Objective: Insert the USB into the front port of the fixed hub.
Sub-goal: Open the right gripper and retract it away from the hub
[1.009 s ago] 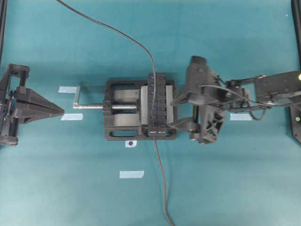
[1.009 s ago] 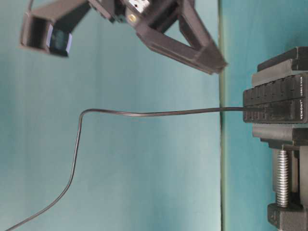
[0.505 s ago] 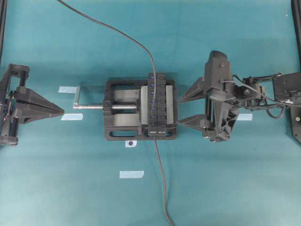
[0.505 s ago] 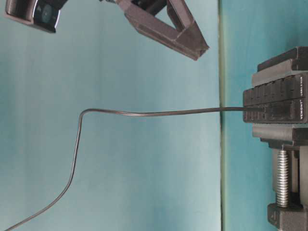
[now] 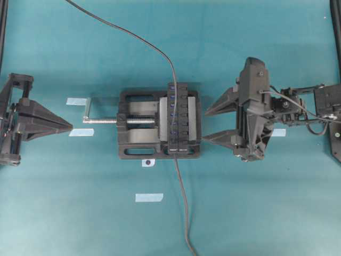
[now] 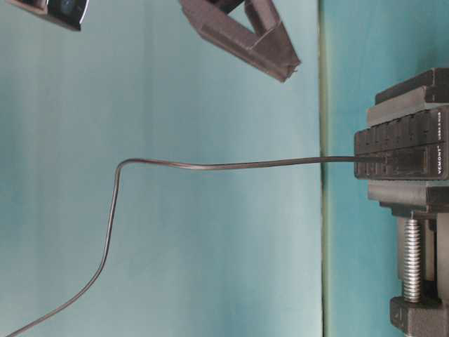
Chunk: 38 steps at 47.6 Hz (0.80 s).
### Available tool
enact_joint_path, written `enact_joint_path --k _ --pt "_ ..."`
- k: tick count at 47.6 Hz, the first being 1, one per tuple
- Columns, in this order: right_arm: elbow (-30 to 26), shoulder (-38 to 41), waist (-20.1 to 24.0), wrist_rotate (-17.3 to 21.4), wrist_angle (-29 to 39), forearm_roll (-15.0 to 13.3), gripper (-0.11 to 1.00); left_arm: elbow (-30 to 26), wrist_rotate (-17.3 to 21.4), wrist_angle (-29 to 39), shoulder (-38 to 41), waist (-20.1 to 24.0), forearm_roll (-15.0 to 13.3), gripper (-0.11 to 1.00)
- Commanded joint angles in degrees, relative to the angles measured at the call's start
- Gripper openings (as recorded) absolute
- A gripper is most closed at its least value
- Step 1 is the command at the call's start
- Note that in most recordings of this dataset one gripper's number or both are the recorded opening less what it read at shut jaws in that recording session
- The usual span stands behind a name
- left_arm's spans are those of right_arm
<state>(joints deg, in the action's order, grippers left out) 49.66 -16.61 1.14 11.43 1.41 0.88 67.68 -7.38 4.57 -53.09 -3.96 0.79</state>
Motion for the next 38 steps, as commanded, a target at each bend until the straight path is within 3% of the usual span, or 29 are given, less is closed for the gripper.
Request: enact_joint_path --k 1,38 --pt "-0.2 -1.1 0.5 0.6 -0.8 0.1 0.77 -0.5 -0.5 -0.4 0.2 -0.2 0.1 0.0" --pt "2.6 -2.7 1.3 0.7 -4.9 0.2 0.77 1.7 1.7 -0.8 -4.6 -0.2 0.3 0.0"
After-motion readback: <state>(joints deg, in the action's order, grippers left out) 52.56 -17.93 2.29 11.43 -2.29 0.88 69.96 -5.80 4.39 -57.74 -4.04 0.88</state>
